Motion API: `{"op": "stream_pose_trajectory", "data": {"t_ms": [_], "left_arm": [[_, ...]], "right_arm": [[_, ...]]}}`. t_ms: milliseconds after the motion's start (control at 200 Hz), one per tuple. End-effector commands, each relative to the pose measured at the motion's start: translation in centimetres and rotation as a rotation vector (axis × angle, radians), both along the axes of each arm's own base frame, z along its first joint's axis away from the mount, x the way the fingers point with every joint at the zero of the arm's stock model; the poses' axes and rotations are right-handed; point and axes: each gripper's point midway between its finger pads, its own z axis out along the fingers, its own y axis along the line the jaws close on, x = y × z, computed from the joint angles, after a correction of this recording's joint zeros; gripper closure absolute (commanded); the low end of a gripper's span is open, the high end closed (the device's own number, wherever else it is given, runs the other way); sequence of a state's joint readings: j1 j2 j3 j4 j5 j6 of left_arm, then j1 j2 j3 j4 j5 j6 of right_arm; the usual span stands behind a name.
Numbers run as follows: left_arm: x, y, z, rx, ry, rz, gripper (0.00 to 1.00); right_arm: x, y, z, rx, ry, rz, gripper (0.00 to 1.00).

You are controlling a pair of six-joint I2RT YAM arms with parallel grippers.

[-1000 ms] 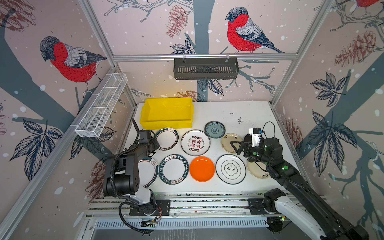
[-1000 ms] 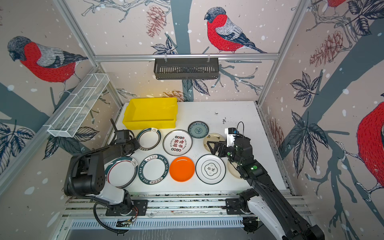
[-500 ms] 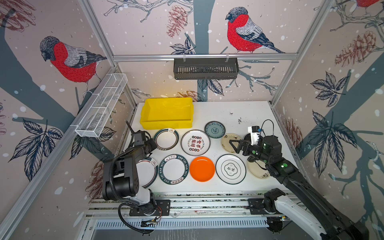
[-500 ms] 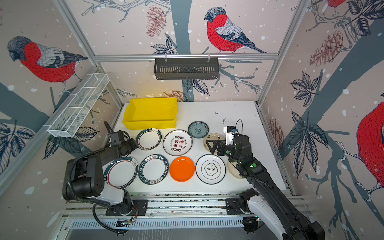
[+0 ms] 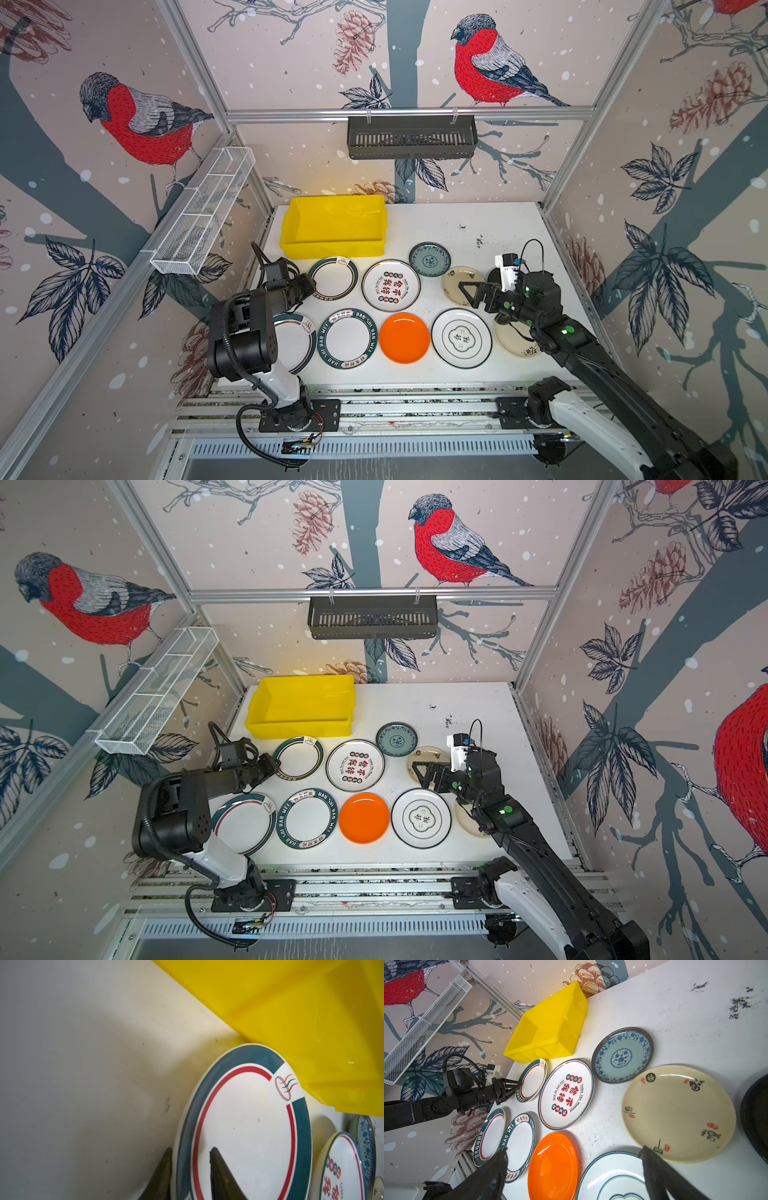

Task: Place the plates into the plastic bin on the countertop
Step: 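Close the left gripper on the edge of the small green-rimmed plate, then lift the green-rimmed plate with the left gripper and carry it over the yellow bin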

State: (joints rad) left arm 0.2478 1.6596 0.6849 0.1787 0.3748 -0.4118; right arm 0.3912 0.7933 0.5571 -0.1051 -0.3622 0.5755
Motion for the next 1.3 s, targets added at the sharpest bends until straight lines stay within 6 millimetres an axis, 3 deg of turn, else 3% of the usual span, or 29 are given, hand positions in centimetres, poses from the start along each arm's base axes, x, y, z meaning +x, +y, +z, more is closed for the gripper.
{"op": "stream_pose_trajectory", "data": {"t_ms": [0,310,1297], "left_arm": [[-0.4,-0.4,-0.8,-0.025,0.038,-0.021,0.71],[-0.1,-0.5,-1.1,-0.027,0.05,-0.035,0.83],[-0.6,-1.4,-0.3,0.038,0.043,-0.09,0.95]], "right_arm": [[0.3,-0.1,0.0,-0.002,-0.005,-0.012,0.0],[0.6,-0.1,-0.3,-0.009,0.005,-0.023,0.0],[0.6,-0.3,-1.5,-0.032,0.02,-0.03,0.0]]}}
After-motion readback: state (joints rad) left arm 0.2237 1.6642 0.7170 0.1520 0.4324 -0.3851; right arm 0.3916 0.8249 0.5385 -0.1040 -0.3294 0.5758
